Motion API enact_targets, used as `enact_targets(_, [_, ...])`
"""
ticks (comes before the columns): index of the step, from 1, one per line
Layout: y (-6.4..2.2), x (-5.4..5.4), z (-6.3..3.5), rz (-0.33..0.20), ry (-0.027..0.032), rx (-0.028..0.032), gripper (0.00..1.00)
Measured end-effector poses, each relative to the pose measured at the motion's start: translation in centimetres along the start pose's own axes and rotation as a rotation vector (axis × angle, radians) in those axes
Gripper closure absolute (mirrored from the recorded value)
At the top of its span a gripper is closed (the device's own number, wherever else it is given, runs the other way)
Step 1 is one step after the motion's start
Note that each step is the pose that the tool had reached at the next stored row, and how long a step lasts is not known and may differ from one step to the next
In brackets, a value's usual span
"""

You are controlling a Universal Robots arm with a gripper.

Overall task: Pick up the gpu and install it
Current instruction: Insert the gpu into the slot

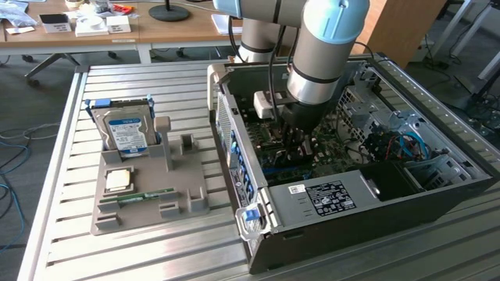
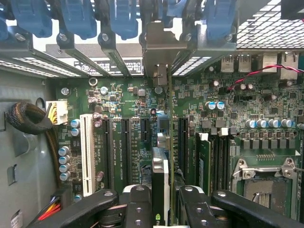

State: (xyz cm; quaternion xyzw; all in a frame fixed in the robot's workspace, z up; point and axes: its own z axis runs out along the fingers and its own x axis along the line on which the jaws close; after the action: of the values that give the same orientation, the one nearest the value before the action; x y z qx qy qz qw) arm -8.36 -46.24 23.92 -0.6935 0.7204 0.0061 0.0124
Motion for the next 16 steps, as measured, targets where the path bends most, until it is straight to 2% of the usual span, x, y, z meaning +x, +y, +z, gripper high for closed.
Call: enact_targets(16, [0.05,-0.01,0.04,0.002,0.0002,-0.0001,0.73])
